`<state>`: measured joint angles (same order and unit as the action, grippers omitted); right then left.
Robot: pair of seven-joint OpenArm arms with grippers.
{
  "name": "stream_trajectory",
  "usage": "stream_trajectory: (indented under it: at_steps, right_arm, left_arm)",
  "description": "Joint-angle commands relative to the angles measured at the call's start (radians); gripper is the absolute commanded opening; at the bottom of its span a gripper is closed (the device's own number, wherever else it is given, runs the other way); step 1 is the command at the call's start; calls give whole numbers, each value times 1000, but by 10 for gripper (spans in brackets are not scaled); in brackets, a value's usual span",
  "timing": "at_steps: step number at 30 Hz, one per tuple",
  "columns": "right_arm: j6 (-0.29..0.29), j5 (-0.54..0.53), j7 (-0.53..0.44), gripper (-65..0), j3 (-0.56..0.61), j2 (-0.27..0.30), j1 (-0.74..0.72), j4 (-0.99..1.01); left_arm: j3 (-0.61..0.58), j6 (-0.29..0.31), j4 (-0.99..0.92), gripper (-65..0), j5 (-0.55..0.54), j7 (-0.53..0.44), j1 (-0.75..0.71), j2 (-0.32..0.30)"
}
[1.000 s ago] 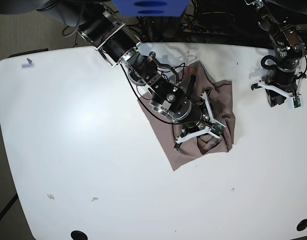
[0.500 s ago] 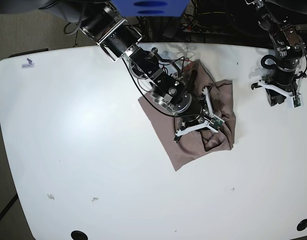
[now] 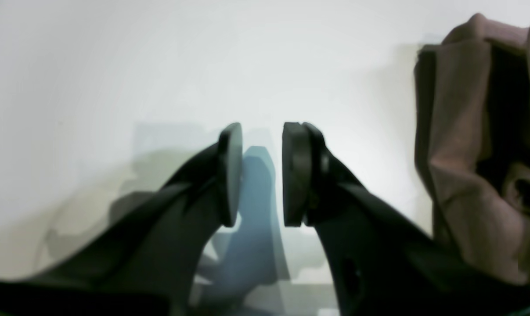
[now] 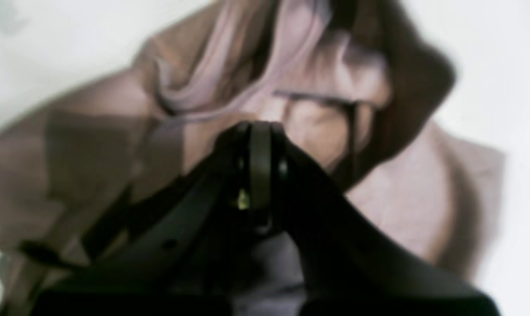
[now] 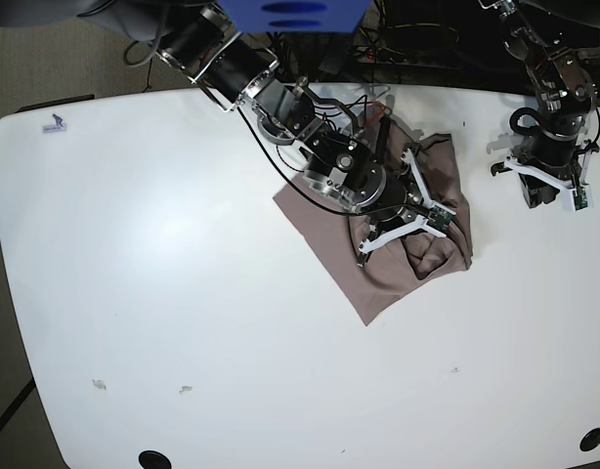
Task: Fold the T-shirt properly
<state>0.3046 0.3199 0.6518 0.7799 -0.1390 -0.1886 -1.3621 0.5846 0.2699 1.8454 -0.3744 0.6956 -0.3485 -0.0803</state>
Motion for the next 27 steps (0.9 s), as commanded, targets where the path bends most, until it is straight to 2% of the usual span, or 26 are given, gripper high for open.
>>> stream_trajectory:
  at_steps: [1,8,13,17,21,27]
  right_arm:
    - [-5,-3,-10,-650,0,-18,-19,-67]
    - [-5,-3,61,-650,-7,-18,-70,-132]
    - [-5,-3,96,-650,-10,-18,-102,-136]
    - [-5,-3,96,-650,-12,-18,-111,-122]
    - [-5,-3,99,-650,-46,-18,-144,-112]
    - [1,-3,95,-650,-159,-18,-199,-37]
  left_arm:
    - [4,-1,23,-493,-11,-23,4,-9]
    - [4,-1,109,-493,-22,-21,6,-5]
    - [4,-1,165,-497,-81,-18,-2,12]
    - [4,-1,167,-554,-157,-18,-24,12]
    - [-5,-1,167,-645,-245,-17,-56,12]
    - [-133,-1,168,-650,-389,-20,-131,6]
